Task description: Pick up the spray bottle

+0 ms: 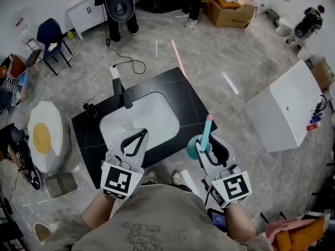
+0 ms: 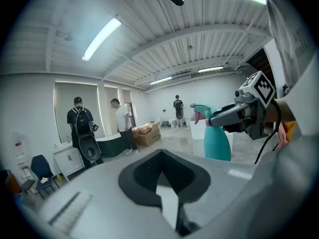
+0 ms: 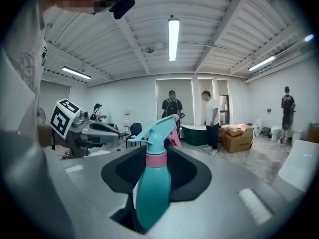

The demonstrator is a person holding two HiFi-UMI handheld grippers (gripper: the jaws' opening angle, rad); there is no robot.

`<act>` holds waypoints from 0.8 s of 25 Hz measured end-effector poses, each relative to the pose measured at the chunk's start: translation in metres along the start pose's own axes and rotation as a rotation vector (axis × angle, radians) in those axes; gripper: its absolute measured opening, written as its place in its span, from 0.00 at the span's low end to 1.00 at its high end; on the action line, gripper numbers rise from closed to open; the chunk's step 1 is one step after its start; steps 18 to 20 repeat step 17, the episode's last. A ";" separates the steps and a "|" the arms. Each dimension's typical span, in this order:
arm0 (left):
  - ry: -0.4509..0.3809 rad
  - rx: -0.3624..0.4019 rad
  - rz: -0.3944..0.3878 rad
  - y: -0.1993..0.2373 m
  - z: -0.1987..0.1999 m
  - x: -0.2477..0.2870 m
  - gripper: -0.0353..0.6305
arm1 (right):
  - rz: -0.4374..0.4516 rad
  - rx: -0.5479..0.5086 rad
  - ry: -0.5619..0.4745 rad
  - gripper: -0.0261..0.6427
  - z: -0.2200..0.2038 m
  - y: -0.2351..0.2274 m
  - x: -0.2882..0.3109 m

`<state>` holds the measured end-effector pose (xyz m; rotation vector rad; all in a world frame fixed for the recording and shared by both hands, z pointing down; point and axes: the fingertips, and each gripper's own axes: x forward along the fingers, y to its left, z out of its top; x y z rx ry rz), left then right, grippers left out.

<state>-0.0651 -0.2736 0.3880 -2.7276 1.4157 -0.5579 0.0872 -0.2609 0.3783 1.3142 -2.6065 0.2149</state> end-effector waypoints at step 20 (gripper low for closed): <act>-0.024 0.014 -0.006 -0.009 0.015 -0.002 0.05 | -0.010 -0.014 -0.039 0.28 0.011 -0.004 -0.013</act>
